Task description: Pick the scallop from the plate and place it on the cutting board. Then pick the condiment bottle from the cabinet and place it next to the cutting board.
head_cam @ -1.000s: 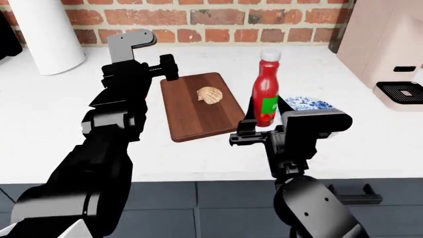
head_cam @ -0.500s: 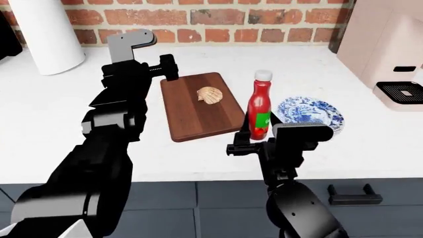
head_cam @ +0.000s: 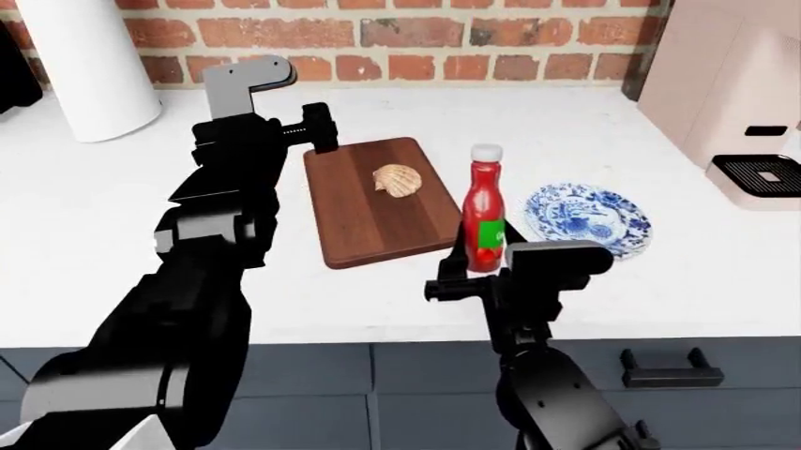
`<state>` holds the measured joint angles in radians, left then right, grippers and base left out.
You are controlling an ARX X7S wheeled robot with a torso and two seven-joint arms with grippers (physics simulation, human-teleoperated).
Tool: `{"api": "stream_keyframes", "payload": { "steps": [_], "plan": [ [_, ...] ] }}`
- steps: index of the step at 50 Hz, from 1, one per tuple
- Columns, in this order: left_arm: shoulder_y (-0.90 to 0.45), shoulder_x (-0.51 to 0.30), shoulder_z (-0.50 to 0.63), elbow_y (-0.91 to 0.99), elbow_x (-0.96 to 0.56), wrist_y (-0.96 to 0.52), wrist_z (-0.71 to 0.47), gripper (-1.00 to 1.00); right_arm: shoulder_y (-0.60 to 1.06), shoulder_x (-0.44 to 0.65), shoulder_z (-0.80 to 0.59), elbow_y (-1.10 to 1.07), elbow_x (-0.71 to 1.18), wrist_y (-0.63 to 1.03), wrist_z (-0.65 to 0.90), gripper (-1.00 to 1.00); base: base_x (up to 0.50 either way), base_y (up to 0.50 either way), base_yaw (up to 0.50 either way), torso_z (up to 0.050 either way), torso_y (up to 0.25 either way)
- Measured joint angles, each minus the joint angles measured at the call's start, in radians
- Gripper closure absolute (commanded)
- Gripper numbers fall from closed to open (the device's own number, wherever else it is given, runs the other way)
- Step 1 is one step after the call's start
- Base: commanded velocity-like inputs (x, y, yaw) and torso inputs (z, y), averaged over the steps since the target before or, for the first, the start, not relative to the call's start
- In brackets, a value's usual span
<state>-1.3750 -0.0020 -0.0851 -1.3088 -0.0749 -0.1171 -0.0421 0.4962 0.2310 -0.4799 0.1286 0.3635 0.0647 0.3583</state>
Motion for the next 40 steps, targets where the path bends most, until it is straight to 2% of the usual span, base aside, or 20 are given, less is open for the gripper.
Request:
{"api": "stream_keyframes", "payload": {
  "steps": [2,3,40],
  "plan": [
    [0.0,0.0,0.0,0.0,0.0,0.0,0.0,-1.0,0.002,-0.004,0.0,0.01,-0.003,-0.008,-0.003,1.0,0.0,0.0,0.0,0.0,0.0],
    [0.0,0.0,0.0,0.0,0.0,0.0,0.0,-1.0,0.003,-0.005,0.001,0.014,-0.005,-0.012,-0.004,-1.0,0.0,0.0,0.0,0.0,0.0],
    [0.0,0.0,0.009,0.0,-0.004,0.001,-0.002,-1.0,-0.023,-0.004,-0.002,0.044,0.025,-0.06,-0.016,-1.0,0.0,0.0,0.0,0.0,0.0]
  ]
}}
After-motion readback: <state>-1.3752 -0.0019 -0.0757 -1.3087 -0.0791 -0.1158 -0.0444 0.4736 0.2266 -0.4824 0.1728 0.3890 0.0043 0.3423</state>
